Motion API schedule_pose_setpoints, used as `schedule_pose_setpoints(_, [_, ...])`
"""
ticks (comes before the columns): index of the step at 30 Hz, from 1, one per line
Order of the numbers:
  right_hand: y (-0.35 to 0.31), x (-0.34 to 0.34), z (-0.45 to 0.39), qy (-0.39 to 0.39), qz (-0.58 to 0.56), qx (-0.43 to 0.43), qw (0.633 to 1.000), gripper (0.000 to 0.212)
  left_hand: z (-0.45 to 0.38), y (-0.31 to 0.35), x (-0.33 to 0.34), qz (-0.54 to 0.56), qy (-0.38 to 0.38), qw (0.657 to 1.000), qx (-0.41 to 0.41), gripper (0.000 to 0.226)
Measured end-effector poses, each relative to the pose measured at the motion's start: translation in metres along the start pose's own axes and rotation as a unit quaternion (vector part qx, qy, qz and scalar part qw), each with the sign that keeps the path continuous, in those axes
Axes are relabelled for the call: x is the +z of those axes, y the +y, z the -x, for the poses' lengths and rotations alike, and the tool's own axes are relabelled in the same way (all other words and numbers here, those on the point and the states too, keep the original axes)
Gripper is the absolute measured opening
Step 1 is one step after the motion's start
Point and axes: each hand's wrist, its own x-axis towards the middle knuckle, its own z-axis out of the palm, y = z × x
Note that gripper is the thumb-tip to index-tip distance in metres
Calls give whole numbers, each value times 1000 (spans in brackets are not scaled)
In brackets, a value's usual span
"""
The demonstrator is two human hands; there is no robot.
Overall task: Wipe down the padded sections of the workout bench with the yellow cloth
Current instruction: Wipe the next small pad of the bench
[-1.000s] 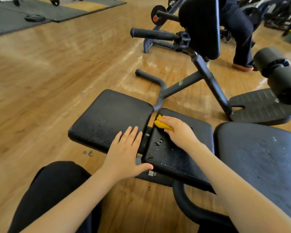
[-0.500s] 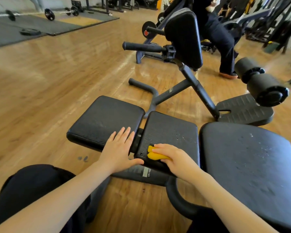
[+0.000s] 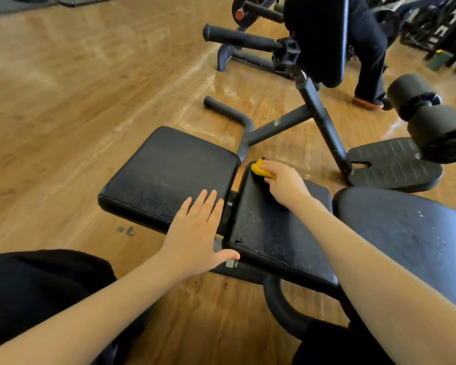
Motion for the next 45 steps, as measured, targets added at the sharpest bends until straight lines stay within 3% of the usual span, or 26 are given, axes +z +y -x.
schedule_pose_setpoints(9, [-8, 20, 113, -49, 34, -198, 978, 43, 1, 5, -9, -3, -28, 999, -16, 109])
schedule_pose_setpoints(19, [-22, 31, 130, -71, 93, -240, 964, 51, 0, 8, -11, -19, -42, 999, -11, 109])
schedule_pose_setpoints(26, [27, 12, 138, -57, 23, -186, 981, 48, -1, 7, -11, -29, -44, 999, -8, 108])
schedule_pose_setpoints(32, [27, -15, 45, 62, -40, -82, 994, 40, 0, 6, -8, -31, -19, 999, -3, 108])
schedule_pose_setpoints(37, [31, -5, -2, 57, -19, -6, 998, 34, 0, 4, -8, -8, -6, 1000, -11, 114])
schedule_pose_setpoints(40, [34, 9, 7, 73, 13, -10, 997, 42, -1, 3, -9, -6, -4, 1000, -17, 116])
schedule_pose_setpoints(45, [27, 12, 59, 26, 31, -29, 999, 45, -2, 4, -5, 9, 18, 1000, -9, 114])
